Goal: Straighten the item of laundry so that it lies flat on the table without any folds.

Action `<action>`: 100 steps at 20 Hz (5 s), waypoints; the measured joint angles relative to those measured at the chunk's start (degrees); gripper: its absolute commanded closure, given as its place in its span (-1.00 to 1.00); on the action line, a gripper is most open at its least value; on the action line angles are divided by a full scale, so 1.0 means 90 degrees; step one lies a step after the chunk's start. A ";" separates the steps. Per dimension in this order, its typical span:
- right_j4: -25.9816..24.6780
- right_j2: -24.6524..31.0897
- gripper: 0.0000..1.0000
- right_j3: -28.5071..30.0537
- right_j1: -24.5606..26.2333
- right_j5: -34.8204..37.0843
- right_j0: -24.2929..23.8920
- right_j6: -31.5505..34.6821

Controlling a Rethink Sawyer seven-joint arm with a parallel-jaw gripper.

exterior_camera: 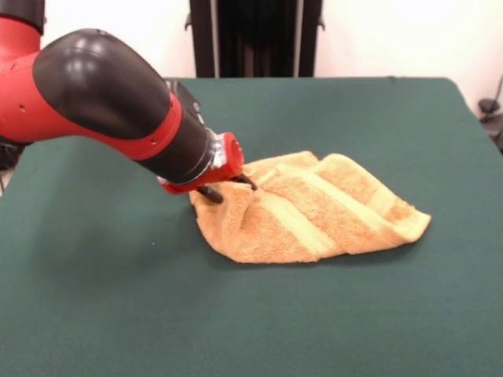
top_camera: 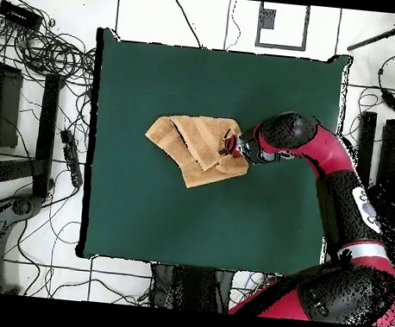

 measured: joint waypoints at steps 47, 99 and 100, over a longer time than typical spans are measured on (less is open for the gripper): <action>0.0508 0.0036 -1.00 -0.0316 -0.0491 0.0902 -0.0267 -0.0118; -0.0912 0.0038 1.00 -0.1081 -0.0546 0.0605 -0.0273 -0.0350; -0.0916 0.0038 1.00 -0.1081 -0.0546 0.0605 -0.0274 -0.0350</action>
